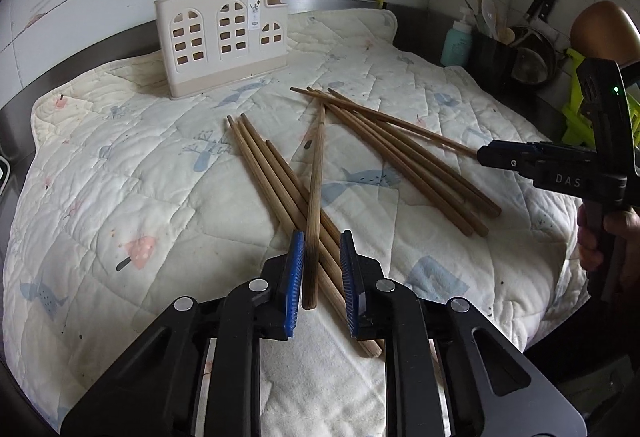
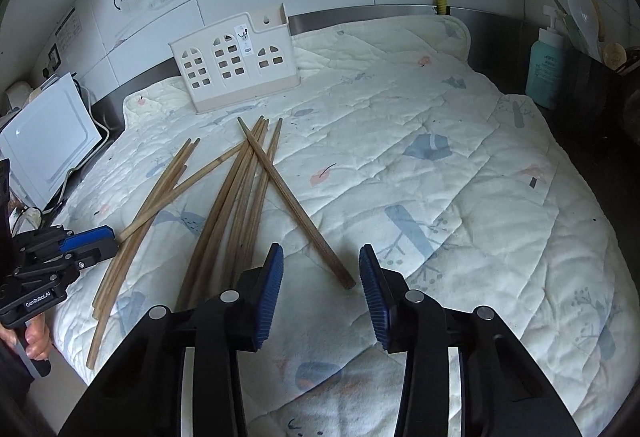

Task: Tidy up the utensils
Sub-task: 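Close the left tool on one wooden chopstick while the right tool grasps another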

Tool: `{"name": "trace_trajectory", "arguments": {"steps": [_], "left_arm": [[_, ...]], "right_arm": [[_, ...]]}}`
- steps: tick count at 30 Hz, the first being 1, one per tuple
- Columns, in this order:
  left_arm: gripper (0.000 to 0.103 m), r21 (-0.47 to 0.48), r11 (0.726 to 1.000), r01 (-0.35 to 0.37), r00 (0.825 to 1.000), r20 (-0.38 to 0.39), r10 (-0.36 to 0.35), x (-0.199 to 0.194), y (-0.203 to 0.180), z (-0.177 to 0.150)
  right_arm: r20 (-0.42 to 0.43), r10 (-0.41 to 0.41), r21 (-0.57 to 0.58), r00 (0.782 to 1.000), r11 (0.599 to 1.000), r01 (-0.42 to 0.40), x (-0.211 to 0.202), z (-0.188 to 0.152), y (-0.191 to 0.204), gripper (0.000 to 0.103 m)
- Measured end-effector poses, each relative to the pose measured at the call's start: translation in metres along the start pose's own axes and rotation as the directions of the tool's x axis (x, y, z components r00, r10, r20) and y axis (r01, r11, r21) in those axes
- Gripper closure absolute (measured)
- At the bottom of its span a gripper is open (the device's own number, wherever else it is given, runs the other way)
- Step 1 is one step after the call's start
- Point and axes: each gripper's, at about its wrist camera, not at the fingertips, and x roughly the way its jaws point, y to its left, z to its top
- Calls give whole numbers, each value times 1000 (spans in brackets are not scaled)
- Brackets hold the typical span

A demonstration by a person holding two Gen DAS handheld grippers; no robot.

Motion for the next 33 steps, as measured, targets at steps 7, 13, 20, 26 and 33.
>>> {"name": "trace_trajectory", "arguments": {"steps": [7,13,20,26,33], "left_arm": [[85,18,1000,-13,1000,-13,14,5,0,-1],[93,52,998,-31,999,-7,32,6,-5,1],[94,48,999,-25,1000,1,25,6,-5,0],[98,24,1000,-8,1000,6,8,2,0,-1],[97,6,1000,-4,1000,-4,4,1,3,-3]], "right_arm": [[-12,-1,-21,1000,1000,1,8,0,2,72],[-15,-17,-58,1000,998,16,15,3,4,75],[-18,-66,-162,998,985,62,22,5,17,83],[-8,-87,-224,996,971,83,19,5,26,96],[14,-51,-213,999,976,52,4,5,39,97]]}}
